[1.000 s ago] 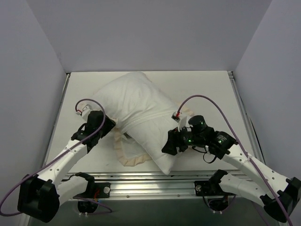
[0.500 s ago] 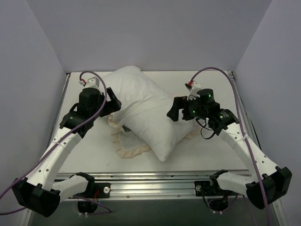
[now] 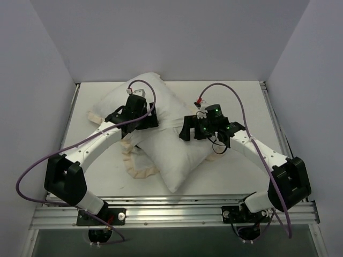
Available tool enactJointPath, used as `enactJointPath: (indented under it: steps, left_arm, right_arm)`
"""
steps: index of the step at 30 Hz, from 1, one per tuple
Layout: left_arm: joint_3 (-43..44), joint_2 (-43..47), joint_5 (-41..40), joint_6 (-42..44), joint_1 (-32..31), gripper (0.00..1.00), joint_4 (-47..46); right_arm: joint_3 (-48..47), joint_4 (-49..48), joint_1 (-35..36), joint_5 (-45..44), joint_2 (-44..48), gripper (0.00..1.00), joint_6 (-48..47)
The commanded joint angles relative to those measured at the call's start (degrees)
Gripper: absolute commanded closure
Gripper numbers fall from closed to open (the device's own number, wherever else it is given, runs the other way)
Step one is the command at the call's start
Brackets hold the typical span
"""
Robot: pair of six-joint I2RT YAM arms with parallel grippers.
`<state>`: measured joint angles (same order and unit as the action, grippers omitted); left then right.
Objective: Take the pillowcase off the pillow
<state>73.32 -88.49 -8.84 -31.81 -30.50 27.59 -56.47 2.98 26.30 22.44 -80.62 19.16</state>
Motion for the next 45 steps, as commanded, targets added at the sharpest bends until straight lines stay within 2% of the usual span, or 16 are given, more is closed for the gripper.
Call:
enactJointPath:
  steps: [1,4,10,18,23,26,29,32,33,35,36,38,40,41,44,45]
  left_arm:
    - [-4.57,5.33,-2.40,-2.55,0.62,0.06,0.70]
    - [-6.79,10.08,-4.69,0.07,-0.78,0.06,1.06]
    - [1.20,12.29,-2.59,8.69,-2.89,0.06,1.67]
    - [13.86,0.08,-4.08,16.42,-8.08,0.06,-1.04]
    - [24.39,-10.01,-3.38,17.49,-8.26,0.07,1.23]
    - [30.10,-15.37,-2.85,17.93,-8.35,0.07,3.25]
    - [35.90,-20.82,-2.93,18.28,-8.35,0.09,6.59]
    - [39.00,-25.58,-4.60,18.98,-8.52,0.10,10.02]
    - [39.96,-26.55,-6.96,19.33,-8.61,0.11,11.33]
    - [40.41,-28.58,-9.43,19.86,-8.52,0.15,12.39]
    - [40.41,-29.10,-11.70,20.03,-8.44,0.17,13.27]
    - [39.80,-30.07,-13.48,20.04,-8.17,0.26,13.54]
    - [39.36,-30.95,-14.53,19.86,-8.00,0.34,13.63]
    - [39.44,-31.30,-14.89,19.69,-7.73,0.45,13.80]
    - [40.41,-32.36,-17.08,19.42,-7.29,0.66,14.77]
    - [40.50,-32.27,-17.35,19.33,-6.68,0.81,14.51]
  right_arm:
    - [2.23,-5.17,8.92,5.95,-0.77,0.14,3.07]
    - [3.82,-5.80,9.47,5.26,1.07,0.14,3.69]
    - [2.94,-3.42,5.78,0.50,9.06,0.11,3.16]
    - [2.51,-3.25,-1.43,-0.20,10.49,0.01,5.01]
    - [2.32,-6.84,-1.08,7.08,3.99,0.01,5.54]
    - [3.64,-9.56,1.55,7.62,1.35,0.02,5.80]
    - [4.34,-12.55,4.28,7.80,-2.16,0.11,6.07]
    - [4.70,-14.32,6.12,6.92,-5.07,0.47,6.16]
    - [5.05,-14.50,6.30,6.57,-5.51,0.64,6.15]
    - [5.23,-14.41,6.74,6.04,-6.04,0.80,5.89]
    - [5.31,-14.24,6.74,5.87,-6.13,0.92,5.63]
    - [5.32,-13.10,6.74,4.29,-5.17,1.00,4.75]
    - [5.32,-12.30,6.74,2.88,-3.68,1.00,4.14]
    - [5.32,-11.69,6.83,2.35,-3.15,1.00,3.70]
    - [5.14,-10.29,6.83,1.21,-1.74,1.00,3.26]
    - [4.88,-9.67,6.74,1.03,-1.04,1.00,2.82]
